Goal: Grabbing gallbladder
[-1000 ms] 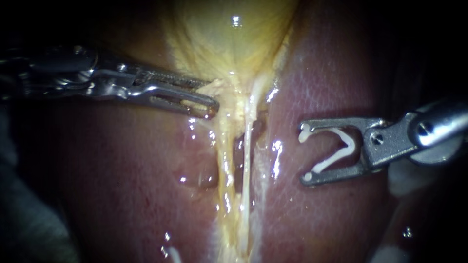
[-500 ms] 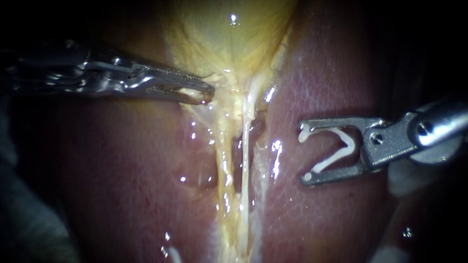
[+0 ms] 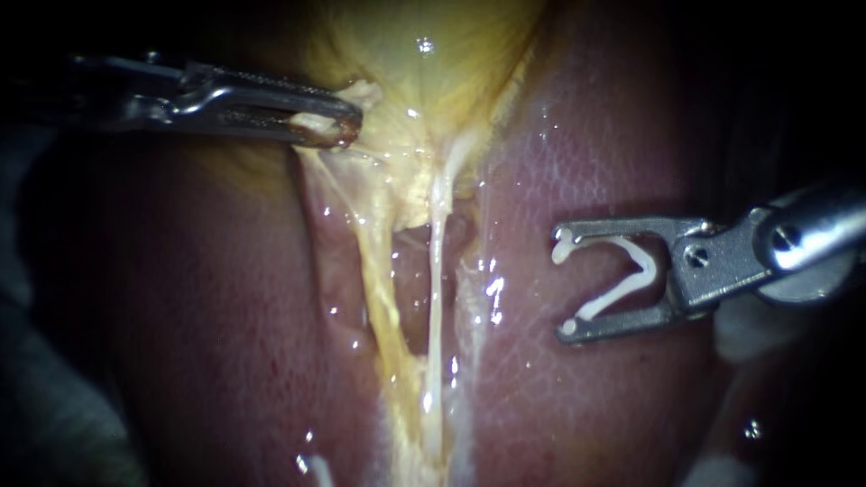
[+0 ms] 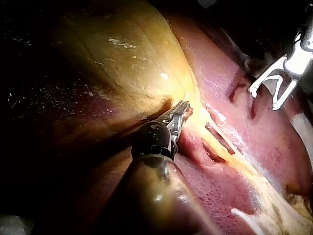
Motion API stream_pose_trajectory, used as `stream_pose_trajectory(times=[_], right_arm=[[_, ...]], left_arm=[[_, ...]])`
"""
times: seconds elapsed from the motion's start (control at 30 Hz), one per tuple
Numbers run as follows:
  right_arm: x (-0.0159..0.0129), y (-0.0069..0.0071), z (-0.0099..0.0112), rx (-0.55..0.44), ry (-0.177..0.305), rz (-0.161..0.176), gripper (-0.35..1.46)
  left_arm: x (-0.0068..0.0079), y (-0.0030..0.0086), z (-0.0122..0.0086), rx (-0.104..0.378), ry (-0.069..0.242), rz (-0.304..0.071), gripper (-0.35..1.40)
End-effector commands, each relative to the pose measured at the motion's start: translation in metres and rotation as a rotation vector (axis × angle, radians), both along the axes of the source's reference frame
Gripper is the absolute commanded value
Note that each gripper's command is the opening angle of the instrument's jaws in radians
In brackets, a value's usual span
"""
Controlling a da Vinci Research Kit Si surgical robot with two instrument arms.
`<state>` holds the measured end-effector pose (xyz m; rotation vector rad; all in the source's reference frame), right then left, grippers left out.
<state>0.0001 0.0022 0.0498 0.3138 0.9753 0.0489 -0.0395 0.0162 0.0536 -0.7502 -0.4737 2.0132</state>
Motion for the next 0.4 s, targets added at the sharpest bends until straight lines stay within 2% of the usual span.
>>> stream_pose_trajectory(times=[0.03,0.4], right_arm=[[0.0,0.0,0.0,0.0,0.0,0.0,0.5],[0.0,0.0,0.0,0.0,0.0,0.0,0.5]], left_arm=[[0.0,0.0,0.0,0.0,-0.002,-0.001,-0.35],[0.0,-0.0001,0.0002,-0.002,0.001,-0.004,-0.35]])
